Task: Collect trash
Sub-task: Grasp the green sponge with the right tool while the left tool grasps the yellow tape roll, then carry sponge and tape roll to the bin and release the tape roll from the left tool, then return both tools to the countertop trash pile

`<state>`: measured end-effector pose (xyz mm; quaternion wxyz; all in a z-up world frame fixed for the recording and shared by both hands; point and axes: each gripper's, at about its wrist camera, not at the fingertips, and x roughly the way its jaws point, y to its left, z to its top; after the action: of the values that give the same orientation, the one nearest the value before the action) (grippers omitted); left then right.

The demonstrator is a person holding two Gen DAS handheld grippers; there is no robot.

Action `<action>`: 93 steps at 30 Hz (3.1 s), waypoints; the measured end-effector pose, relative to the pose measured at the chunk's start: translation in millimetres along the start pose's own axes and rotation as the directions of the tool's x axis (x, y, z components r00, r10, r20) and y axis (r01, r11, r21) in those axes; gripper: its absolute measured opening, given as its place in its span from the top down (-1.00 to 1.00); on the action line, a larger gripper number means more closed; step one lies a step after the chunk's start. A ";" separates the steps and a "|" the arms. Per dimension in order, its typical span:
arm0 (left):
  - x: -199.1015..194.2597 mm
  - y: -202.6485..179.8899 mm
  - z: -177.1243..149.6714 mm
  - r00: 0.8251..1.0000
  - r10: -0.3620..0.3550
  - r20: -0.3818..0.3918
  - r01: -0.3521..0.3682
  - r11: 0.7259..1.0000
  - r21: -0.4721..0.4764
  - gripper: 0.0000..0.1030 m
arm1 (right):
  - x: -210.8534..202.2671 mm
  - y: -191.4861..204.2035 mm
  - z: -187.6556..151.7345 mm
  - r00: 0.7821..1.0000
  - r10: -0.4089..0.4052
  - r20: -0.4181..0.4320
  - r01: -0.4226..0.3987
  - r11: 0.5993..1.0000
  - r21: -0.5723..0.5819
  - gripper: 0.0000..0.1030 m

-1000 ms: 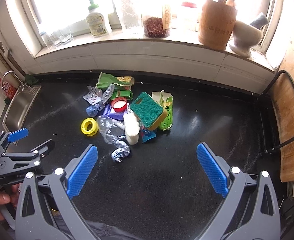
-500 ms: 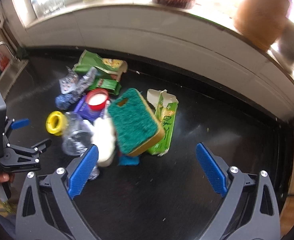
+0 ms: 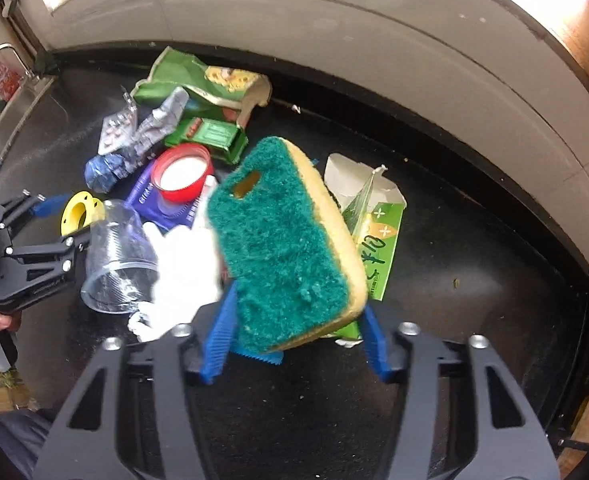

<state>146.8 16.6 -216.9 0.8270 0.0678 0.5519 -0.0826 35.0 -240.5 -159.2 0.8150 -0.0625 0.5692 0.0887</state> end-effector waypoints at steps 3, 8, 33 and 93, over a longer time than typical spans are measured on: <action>-9.4 1.2 -0.6 1.000 0.003 -0.006 -0.003 0.999 -0.033 -0.06 | -13.3 -1.4 -4.0 0.999 0.028 0.026 -0.029 0.999 0.038 0.17; -39.9 4.6 3.9 0.999 0.016 0.031 -0.014 0.999 -0.049 -0.06 | -51.4 -6.5 -11.2 0.993 0.065 0.101 -0.077 0.989 0.127 0.18; -182.1 16.8 -77.1 0.987 0.064 0.145 -0.039 0.985 -0.171 -0.06 | -150.6 52.2 -77.4 0.969 0.062 0.240 -0.086 0.992 0.093 0.19; -189.5 249.4 -329.8 0.965 0.261 -0.021 -0.210 0.725 -0.656 -0.79 | -110.2 491.2 -42.8 0.913 0.406 -0.039 -0.349 0.729 -0.589 -0.78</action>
<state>-169.3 339.0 -162.4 0.8217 -0.1582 0.5022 0.2182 -147.2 222.3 -71.0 0.7457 -0.1886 0.4765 0.4258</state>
